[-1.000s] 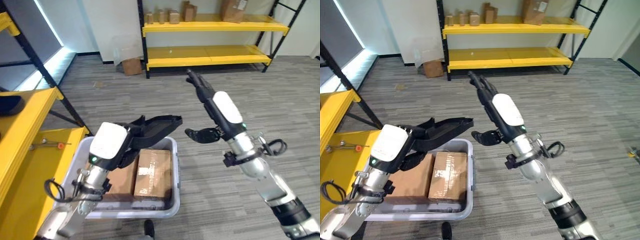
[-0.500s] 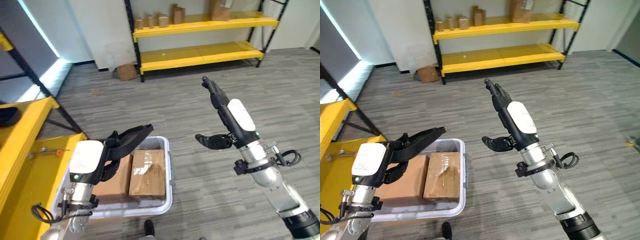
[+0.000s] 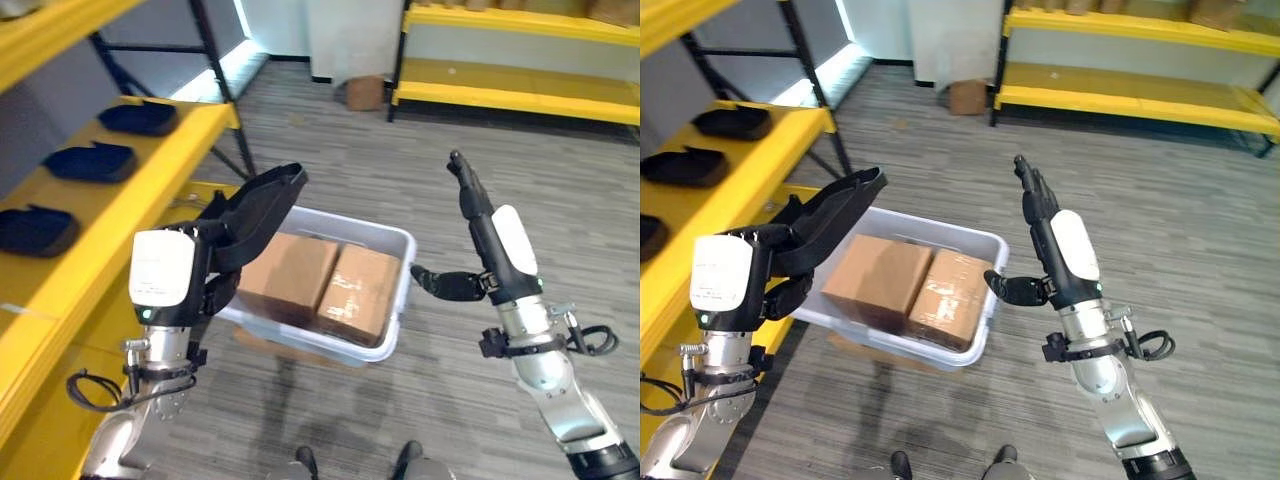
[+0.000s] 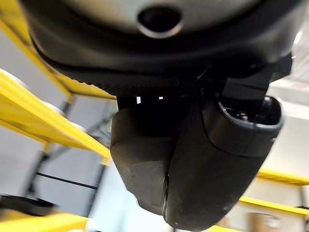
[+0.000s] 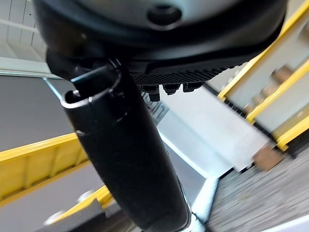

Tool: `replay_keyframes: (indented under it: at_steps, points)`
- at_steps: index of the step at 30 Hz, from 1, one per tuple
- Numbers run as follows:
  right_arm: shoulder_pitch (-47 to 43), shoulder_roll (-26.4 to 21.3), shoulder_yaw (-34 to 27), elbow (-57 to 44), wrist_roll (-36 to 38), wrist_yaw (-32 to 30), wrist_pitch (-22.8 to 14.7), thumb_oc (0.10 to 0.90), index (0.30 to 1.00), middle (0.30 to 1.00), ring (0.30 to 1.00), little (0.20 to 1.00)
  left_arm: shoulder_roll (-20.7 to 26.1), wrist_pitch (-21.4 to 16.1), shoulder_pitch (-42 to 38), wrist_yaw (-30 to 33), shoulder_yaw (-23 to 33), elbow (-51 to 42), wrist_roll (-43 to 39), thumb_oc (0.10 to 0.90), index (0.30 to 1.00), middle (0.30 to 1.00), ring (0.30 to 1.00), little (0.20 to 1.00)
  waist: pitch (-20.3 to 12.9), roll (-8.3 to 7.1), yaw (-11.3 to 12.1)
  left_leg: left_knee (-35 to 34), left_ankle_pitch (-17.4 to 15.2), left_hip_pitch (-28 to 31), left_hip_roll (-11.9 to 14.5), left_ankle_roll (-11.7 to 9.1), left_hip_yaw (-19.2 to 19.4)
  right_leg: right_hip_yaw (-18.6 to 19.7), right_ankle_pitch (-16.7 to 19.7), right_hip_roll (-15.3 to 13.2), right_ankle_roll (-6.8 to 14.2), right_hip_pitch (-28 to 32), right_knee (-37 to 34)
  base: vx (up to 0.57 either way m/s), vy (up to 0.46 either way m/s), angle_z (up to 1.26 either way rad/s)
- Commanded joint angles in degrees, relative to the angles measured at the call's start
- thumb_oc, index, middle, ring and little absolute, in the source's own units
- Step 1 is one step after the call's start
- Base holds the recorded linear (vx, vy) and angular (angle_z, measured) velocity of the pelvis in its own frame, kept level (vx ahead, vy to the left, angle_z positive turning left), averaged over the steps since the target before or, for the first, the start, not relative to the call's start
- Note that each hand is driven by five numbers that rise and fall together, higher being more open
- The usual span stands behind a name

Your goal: Move parts from the plastic box to the shelf.

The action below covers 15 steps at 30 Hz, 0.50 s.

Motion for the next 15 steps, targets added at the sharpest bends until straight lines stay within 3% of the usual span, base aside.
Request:
replay_keyframes:
  at_steps: [1, 7, 9, 10, 11, 12, 14, 15]
  points:
    - [-5.35, 0.29, -1.46, -4.83, 0.92, -2.38, -4.46, 0.900, 1.000, 1.000, 1.000, 1.000, 1.94, -1.02, -2.38, 7.91, 6.00, -8.96, 1.22, 0.400, 0.300, 0.300, 0.300, 0.300, -6.01, -0.68, -0.41, 0.40, -3.28, 2.98, 3.52, -1.94, -3.29, -0.04, 4.26, 2.58, 2.36, -1.24, -3.94, -0.03, 0.200, 0.49]
    - [-2.44, 2.34, -1.83, -4.58, -2.11, -2.47, -3.11, 0.900, 1.000, 1.000, 1.000, 1.000, 2.01, 0.01, -1.29, 10.02, 8.17, -9.24, 2.29, 0.400, 0.300, 0.300, 0.300, 0.300, -6.24, -2.36, 2.39, -4.35, -1.87, 3.11, -3.99, 1.18, -7.98, -1.47, 10.45, -4.09, 6.25, 0.06, -6.45, -0.05, 0.299, 0.50]
    - [-1.85, 3.24, -1.69, -4.09, -3.16, -2.52, -2.50, 0.900, 1.000, 1.000, 1.000, 1.000, 2.51, 0.68, -2.33, 9.73, 7.62, -8.77, 2.54, 0.400, 0.300, 0.300, 0.300, 0.300, -5.71, -2.93, 1.15, -6.06, -1.11, 4.02, -4.75, 2.21, -9.90, 2.84, 11.15, -4.62, 6.23, -1.09, -3.57, -0.04, 0.184, 0.67]
    - [-1.53, 3.44, -1.88, -4.17, -3.28, -2.65, -2.55, 0.900, 1.000, 1.000, 1.000, 1.000, 2.82, 0.85, -2.66, 9.60, 7.28, -8.28, 2.56, 0.400, 0.300, 0.300, 0.300, 0.300, -5.39, -3.03, 0.14, -6.67, -0.47, 4.14, -4.94, 2.66, -10.94, 7.44, 10.49, -2.72, 5.70, -2.31, -2.39, -0.05, 0.077, 0.59]
    - [-1.55, 3.46, -1.91, -4.20, -3.30, -2.65, -2.54, 0.900, 1.000, 1.000, 1.000, 1.000, 2.85, 0.85, -2.76, 9.64, 7.25, -8.20, 2.56, 0.400, 0.300, 0.300, 0.300, 0.300, -5.40, -3.15, 0.25, -6.78, -0.05, 3.92, -5.04, 2.68, -10.78, 7.57, 10.68, -2.83, 5.46, -2.71, -2.26, -0.07, 0.174, 0.59]
    - [-0.78, 3.22, -2.51, -4.40, -3.01, -2.27, -3.02, 0.900, 1.000, 1.000, 1.000, 1.000, 3.05, 0.99, -3.69, 9.61, 6.61, -7.23, 2.34, 0.400, 0.300, 0.300, 0.300, 0.300, -5.35, -2.89, -1.04, -7.98, 1.58, 3.72, -5.10, 3.40, -11.59, 13.61, 5.92, 4.10, 3.46, -4.90, 0.68, -0.05, 0.154, 0.55]
    - [-0.32, 3.07, -2.83, -4.40, -2.52, -1.92, -3.52, 0.900, 1.000, 1.000, 1.000, 1.000, 3.06, 1.17, -3.88, 9.11, 6.12, -6.99, 2.52, 0.400, 0.300, 0.300, 0.300, 0.300, -6.23, -3.04, -1.00, -8.87, 2.50, 3.28, -5.56, 3.66, -12.08, 14.53, 1.33, 9.03, 1.85, -4.06, 1.57, -0.01, 0.146, 0.30]
    - [0.06, 2.67, -3.17, -4.44, -1.98, -1.36, -3.94, 0.900, 1.000, 1.000, 1.000, 1.000, 2.90, 1.46, -4.61, 8.26, 5.19, -6.11, 2.49, 0.400, 0.300, 0.300, 0.300, 0.300, -7.21, -3.49, -1.87, -9.30, 3.84, 2.46, -5.99, 3.57, -13.27, 17.45, -1.55, 13.96, 0.43, -4.15, 1.95, -0.03, 0.074, 0.29]
